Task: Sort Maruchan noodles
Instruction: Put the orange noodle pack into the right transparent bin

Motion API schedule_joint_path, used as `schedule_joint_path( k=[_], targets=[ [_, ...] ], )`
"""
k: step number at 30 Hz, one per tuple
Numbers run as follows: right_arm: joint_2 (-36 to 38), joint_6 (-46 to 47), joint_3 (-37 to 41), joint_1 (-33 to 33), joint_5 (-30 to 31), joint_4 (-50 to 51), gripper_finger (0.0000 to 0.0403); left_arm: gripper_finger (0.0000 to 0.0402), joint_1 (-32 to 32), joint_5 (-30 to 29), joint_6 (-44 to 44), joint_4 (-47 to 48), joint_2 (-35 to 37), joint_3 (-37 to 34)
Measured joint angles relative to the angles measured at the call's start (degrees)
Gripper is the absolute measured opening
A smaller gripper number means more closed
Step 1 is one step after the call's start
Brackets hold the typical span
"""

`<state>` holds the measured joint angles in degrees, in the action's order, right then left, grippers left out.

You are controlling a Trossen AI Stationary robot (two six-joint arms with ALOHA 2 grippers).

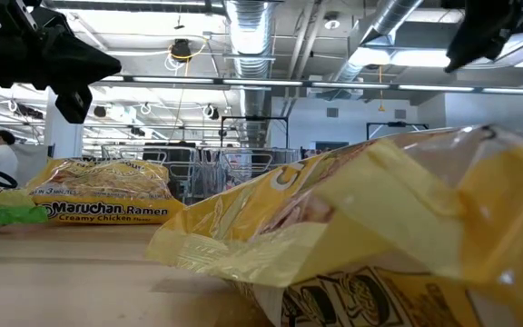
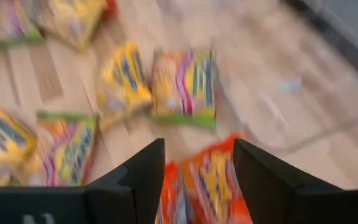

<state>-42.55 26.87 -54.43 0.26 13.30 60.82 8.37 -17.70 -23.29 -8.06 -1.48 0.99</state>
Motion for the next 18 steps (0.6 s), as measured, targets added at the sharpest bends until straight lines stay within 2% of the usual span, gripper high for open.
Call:
schedule_joint_path(
  k=[6, 12, 18],
  targets=[
    [-7.20, 0.13, 0.00, 0.10, -1.46, 2.19, 0.0215, 0.0006, 0.01, 0.00, 0.24, 0.28, 0.00, -0.02],
    [-13.43, 1.39, -0.02, 0.10, -9.83, 2.38, 0.0215, 0.0006, 0.00, 0.01, -0.51, 2.83, -0.02, -0.02],
    [-18.69, 1.81, -0.02, 0.07, -15.58, 6.27, 0.0215, 0.0006, 0.01, 0.95, -1.42, 3.18, -0.02, -0.02]
  ],
)
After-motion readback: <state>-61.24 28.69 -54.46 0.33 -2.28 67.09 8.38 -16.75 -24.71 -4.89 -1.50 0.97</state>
